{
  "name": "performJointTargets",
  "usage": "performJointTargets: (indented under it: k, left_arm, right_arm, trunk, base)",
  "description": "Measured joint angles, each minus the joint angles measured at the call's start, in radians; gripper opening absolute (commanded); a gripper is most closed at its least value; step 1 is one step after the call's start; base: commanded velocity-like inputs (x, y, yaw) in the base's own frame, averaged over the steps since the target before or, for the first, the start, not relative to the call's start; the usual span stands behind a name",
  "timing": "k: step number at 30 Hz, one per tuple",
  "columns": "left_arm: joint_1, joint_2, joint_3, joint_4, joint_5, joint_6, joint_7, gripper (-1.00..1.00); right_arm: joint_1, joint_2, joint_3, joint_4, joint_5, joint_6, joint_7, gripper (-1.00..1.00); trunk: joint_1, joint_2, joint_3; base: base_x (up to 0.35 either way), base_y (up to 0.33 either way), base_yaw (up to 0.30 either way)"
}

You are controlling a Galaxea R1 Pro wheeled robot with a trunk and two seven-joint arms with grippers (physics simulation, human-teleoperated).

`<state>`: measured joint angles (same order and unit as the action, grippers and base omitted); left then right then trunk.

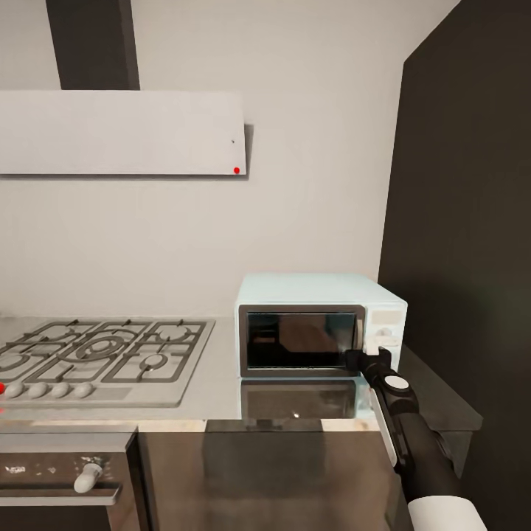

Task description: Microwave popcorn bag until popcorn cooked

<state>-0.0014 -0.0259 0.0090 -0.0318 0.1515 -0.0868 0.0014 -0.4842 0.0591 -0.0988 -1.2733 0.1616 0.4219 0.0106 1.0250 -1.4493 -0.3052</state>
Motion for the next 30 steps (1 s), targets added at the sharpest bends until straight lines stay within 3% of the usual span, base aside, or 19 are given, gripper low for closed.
performJointTargets:
  k: [2, 4, 17, 23, 30]
  left_arm:
    - [0.000, 0.000, 0.000, 0.000, 0.000, 0.000, 0.000, 1.00]
    - [0.000, 0.000, 0.000, 0.000, 0.000, 0.000, 0.000, 1.00]
    - [0.000, -0.001, 0.000, 0.000, -0.002, 0.000, -0.001, 1.00]
    - [0.000, -0.006, 0.003, 0.001, 0.000, 0.003, 0.000, 1.00]
    - [0.000, -0.006, 0.001, 0.000, -0.001, 0.001, -0.001, 1.00]
  right_arm:
    - [0.000, 0.000, 0.001, 0.000, 0.001, 0.001, 0.000, -1.00]
    - [0.000, 0.000, -0.002, -0.001, 0.029, 0.002, -0.004, -1.00]
    - [-0.001, 0.000, -0.014, -0.002, 0.030, 0.005, -0.005, -1.00]
    - [0.000, 0.001, -0.015, -0.001, 0.030, 0.003, -0.005, -1.00]
    - [0.000, 0.001, -0.054, -0.004, 0.025, 0.004, -0.004, -1.00]
  trunk:
    - [0.000, 0.000, 0.000]
    - [0.000, 0.000, 0.000]
    - [0.000, 0.000, 0.000]
    - [0.001, 0.000, 0.000]
    - [0.000, 0.000, 0.000]
  base:
    - [0.000, 0.000, 0.000]
    - [0.000, 0.000, 0.000]
    - [-0.010, 0.000, 0.000]
    - [-0.314, 0.055, 0.000]
    - [-0.212, 0.146, 0.000]
